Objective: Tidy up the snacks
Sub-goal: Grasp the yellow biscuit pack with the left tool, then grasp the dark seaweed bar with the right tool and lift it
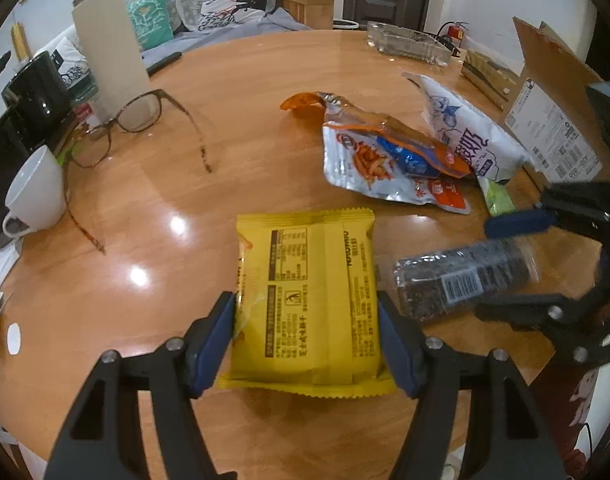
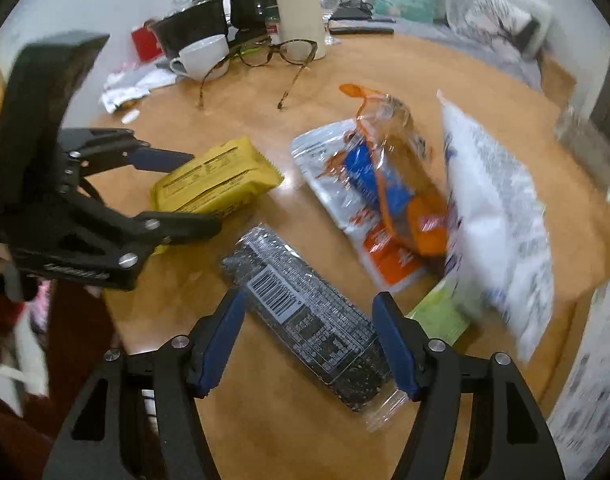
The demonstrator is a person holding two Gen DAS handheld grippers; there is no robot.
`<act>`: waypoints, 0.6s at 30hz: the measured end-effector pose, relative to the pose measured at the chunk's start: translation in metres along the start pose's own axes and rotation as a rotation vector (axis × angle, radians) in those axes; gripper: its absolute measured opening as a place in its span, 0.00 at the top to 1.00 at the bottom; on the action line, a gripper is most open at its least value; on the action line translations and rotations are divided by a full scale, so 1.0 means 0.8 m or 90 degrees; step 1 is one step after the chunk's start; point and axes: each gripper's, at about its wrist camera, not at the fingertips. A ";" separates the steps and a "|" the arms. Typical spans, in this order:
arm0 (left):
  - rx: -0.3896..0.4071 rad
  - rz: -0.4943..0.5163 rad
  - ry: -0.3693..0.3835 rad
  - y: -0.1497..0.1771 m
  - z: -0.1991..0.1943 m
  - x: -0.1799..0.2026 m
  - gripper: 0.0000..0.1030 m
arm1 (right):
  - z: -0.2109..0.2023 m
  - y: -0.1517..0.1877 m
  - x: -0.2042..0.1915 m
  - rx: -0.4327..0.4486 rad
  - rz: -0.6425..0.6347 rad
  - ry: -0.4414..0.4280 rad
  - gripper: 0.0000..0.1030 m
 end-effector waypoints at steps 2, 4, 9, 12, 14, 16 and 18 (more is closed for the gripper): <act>-0.002 -0.001 0.004 0.003 0.001 -0.003 0.36 | -0.003 0.005 -0.002 -0.004 0.017 -0.023 0.38; 0.000 -0.002 0.005 0.005 0.000 -0.005 0.36 | -0.006 0.009 -0.006 -0.005 0.009 -0.025 0.39; 0.006 -0.008 0.011 0.009 -0.003 -0.009 0.36 | -0.006 0.012 -0.005 -0.019 0.004 -0.015 0.38; 0.008 -0.008 0.012 0.010 -0.004 -0.012 0.36 | -0.013 0.022 -0.013 -0.024 -0.005 -0.041 0.38; 0.008 -0.010 0.010 0.010 -0.003 -0.013 0.36 | -0.018 0.031 -0.023 -0.026 -0.017 -0.040 0.37; 0.008 -0.014 0.010 0.009 -0.002 -0.012 0.36 | -0.022 0.038 -0.029 -0.025 -0.017 -0.058 0.37; 0.007 -0.015 0.010 0.009 -0.002 -0.011 0.36 | -0.023 0.042 -0.034 -0.015 -0.017 -0.064 0.37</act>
Point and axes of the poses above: each gripper's, at about its wrist camera, not at the fingertips, and z roughly the way its jaws point, x to its right, y to its underside, and after that the axes turned 1 degree about y, right-handed
